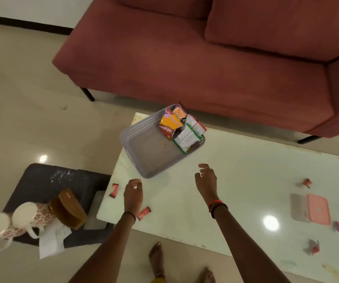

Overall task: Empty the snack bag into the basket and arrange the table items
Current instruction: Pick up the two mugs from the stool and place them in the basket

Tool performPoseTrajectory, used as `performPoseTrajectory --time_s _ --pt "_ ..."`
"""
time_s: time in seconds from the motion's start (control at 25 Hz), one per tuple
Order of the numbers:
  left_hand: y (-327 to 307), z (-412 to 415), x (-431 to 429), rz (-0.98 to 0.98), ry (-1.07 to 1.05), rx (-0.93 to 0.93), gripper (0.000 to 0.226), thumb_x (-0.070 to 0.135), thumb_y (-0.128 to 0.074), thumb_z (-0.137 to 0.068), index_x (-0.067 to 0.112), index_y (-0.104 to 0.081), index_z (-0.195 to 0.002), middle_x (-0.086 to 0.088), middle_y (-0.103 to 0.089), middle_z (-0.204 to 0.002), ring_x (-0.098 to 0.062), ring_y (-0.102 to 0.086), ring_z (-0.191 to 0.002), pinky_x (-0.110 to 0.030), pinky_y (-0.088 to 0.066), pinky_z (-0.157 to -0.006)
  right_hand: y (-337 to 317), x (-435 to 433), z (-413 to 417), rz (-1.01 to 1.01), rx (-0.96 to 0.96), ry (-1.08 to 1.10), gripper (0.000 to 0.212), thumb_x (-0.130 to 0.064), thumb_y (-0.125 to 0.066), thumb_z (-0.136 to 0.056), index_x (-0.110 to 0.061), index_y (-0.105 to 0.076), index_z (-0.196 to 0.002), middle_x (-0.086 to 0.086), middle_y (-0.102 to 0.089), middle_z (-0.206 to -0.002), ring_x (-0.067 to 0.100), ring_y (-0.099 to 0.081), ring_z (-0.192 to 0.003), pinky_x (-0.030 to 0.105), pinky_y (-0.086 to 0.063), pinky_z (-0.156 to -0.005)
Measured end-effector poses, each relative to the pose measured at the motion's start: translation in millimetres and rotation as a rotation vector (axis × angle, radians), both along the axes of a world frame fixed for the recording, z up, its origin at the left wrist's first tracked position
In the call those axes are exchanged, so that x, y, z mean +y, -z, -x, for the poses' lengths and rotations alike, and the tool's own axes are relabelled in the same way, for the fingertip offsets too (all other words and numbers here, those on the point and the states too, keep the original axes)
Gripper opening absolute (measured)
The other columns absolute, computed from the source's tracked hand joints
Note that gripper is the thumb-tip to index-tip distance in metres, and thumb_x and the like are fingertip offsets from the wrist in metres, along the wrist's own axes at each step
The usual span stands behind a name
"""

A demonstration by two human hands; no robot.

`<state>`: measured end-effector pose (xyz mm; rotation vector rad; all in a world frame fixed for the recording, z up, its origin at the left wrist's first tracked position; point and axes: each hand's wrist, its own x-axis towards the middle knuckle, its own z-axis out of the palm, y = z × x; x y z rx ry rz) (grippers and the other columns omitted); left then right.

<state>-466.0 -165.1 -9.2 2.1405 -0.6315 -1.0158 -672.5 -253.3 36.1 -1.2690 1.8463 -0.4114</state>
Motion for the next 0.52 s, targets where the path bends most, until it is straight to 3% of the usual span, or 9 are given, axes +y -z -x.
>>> performPoseTrajectory --time_s 0.08,0.12,0.24,0.32,0.4,0.52 --pt "-2.0 -13.5 2.3 -0.010 -0.050 0.000 0.026 0.013 -0.044 -0.096 0.004 -0.058 -0.116 -0.010 -0.064 -0.111 -0.018 -0.061 -0.090 -0.019 -0.048 -0.077 1.0 1.2 -27.3 -0.010 -0.016 -0.052 0.036 0.001 -0.046 -0.087 -0.006 -0.055 -0.121 0.019 -0.055 -0.121 0.030 -0.054 -0.111 0.029 -0.042 -0.092" --pt "-3.1 -22.1 4.0 -0.015 -0.077 -0.011 0.026 0.013 -0.043 -0.096 0.004 -0.058 -0.116 -0.010 -0.063 -0.112 -0.016 -0.059 -0.091 -0.017 -0.043 -0.076 1.4 2.0 -45.2 -0.016 -0.023 -0.091 0.036 0.001 -0.046 -0.087 -0.006 -0.055 -0.121 0.019 -0.055 -0.121 0.031 -0.054 -0.112 0.031 -0.042 -0.093" --pt "-7.8 -45.5 12.1 0.001 -0.104 -0.040 0.025 0.014 -0.042 -0.097 0.004 -0.058 -0.114 -0.013 -0.062 -0.117 -0.024 -0.058 -0.104 -0.031 -0.045 -0.086 -0.4 6.9 -93.9 -0.014 -0.032 -0.219 0.039 0.000 -0.046 -0.088 -0.003 -0.053 -0.127 0.019 -0.055 -0.124 0.032 -0.053 -0.115 0.034 -0.042 -0.097" --pt "-10.8 -64.8 22.9 0.010 -0.140 -0.023 0.024 0.017 -0.043 -0.098 0.004 -0.056 -0.113 -0.016 -0.063 -0.111 -0.029 -0.061 -0.100 -0.040 -0.051 -0.084 -0.5 12.3 -125.1 -0.005 -0.035 -0.321 0.040 0.002 -0.046 -0.087 -0.001 -0.053 -0.127 0.020 -0.056 -0.124 0.034 -0.054 -0.114 0.032 -0.043 -0.094" --pt "-16.9 -86.6 38.6 -0.011 -0.195 -0.029 0.025 0.021 -0.042 -0.098 0.004 -0.054 -0.113 -0.014 -0.062 -0.101 -0.020 -0.060 -0.085 -0.030 -0.049 -0.072 -1.3 20.5 -155.6 -0.021 -0.051 -0.422 0.041 0.003 -0.044 -0.086 -0.002 -0.053 -0.125 0.019 -0.057 -0.122 0.030 -0.055 -0.108 0.026 -0.041 -0.086" --pt "-29.5 -118.5 57.9 0.017 -0.298 -0.130 0.024 0.018 -0.042 -0.098 0.003 -0.053 -0.112 -0.011 -0.058 -0.096 -0.019 -0.057 -0.085 -0.026 -0.045 -0.071 -6.4 34.8 -195.2 -0.043 -0.112 -0.519 0.037 0.001 -0.045 -0.086 -0.007 -0.056 -0.121 0.016 -0.057 -0.119 0.018 -0.052 -0.095 0.022 -0.038 -0.082"
